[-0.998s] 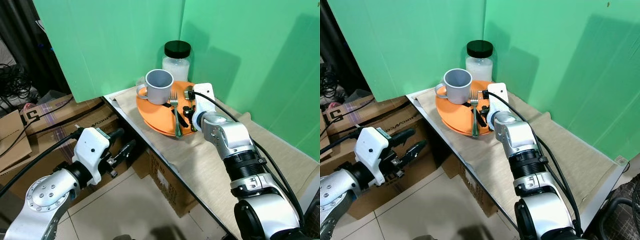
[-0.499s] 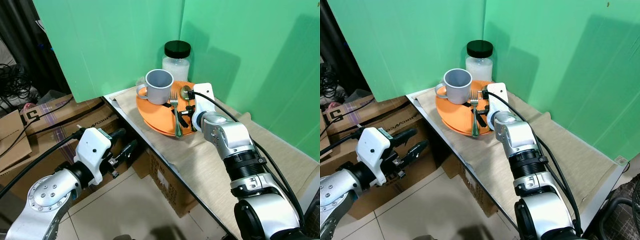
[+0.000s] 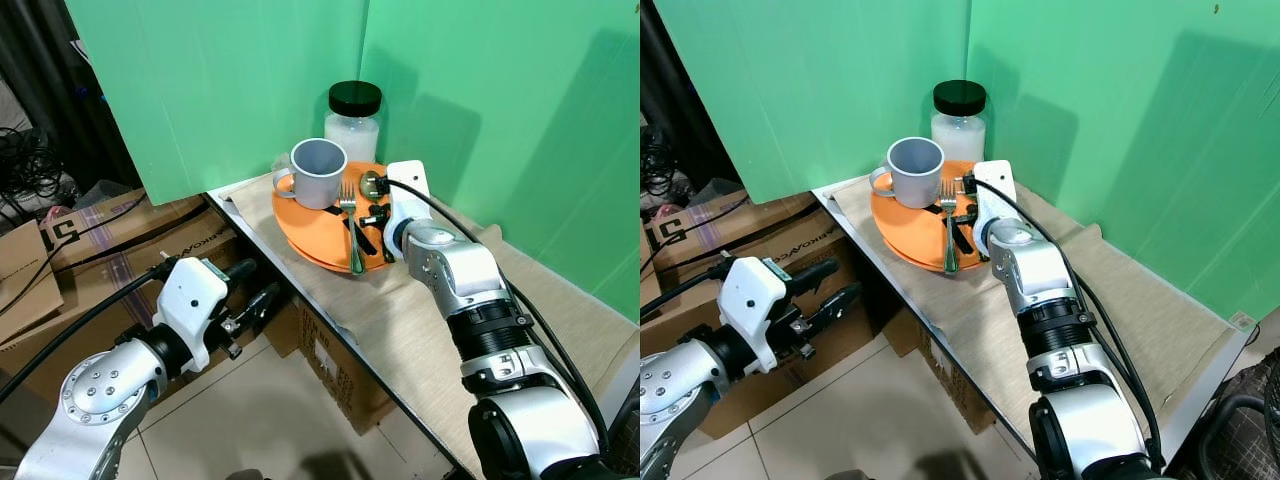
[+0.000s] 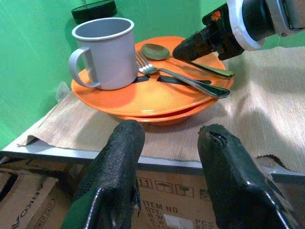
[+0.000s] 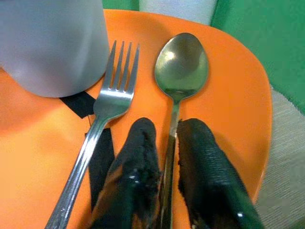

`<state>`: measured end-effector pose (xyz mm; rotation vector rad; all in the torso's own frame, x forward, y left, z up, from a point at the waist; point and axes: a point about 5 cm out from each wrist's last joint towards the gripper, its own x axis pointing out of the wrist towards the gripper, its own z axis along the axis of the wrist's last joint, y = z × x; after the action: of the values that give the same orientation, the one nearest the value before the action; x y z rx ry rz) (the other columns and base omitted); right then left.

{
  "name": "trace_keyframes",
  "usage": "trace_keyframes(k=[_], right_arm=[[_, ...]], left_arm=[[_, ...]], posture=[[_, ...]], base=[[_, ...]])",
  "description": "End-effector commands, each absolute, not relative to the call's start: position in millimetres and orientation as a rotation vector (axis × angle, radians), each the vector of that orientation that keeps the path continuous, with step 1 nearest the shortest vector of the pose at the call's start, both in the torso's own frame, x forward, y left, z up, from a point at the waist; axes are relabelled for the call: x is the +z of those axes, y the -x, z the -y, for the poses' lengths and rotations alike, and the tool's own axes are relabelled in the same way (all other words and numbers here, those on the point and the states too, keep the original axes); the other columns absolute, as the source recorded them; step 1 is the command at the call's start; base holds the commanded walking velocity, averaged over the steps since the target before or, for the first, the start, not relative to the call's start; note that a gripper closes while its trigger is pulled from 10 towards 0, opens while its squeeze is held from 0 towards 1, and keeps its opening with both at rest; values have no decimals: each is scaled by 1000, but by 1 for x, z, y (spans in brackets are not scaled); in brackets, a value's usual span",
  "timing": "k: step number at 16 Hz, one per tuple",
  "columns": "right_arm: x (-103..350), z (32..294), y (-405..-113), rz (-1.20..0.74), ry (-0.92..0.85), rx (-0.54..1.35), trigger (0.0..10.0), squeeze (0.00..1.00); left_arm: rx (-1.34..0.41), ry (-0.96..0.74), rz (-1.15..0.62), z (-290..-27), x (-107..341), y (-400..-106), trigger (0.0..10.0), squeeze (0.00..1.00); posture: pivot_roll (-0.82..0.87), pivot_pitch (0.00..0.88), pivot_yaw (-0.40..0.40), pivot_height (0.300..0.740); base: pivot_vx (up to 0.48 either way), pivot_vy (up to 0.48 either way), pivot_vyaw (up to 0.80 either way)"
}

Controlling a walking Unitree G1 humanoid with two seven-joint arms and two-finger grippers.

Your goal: Setting the table

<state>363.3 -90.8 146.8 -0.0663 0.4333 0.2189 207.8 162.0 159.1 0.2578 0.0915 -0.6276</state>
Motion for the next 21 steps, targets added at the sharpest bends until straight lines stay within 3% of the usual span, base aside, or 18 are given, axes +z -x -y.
trace_keyframes(k=[1,7,8,16,17,21], right_arm=[[158,89,-368,-393,52,228,10000,1000],[155,89,-368,-392,85,216,10000,1000],[153,90,-368,-402,98,211,10000,0],[140,88,-365,-461,111,223,10000,0],[138,88,-366,-468,117,220,8078,0],[136,88,-366,-476,135,216,6196,0]], left_arm=[[-633,-275,-81,-160,161,-209,10000,0],[-641,-277,-84,-161,159,-208,10000,0],[-643,-276,-85,-161,159,-208,10000,0],[-649,-273,-89,-160,156,-206,10000,0],[-649,-272,-90,-159,156,-206,10000,0],[-649,-272,-89,-159,156,-206,10000,0]], posture=[[54,0,-3,740],[50,0,-4,740],[50,0,-5,740],[52,0,-8,740],[53,0,-10,740],[56,0,-12,740]], base=[[0,0,0],[0,0,0],[0,0,0],[0,0,0],[0,0,0],[0,0,0]])
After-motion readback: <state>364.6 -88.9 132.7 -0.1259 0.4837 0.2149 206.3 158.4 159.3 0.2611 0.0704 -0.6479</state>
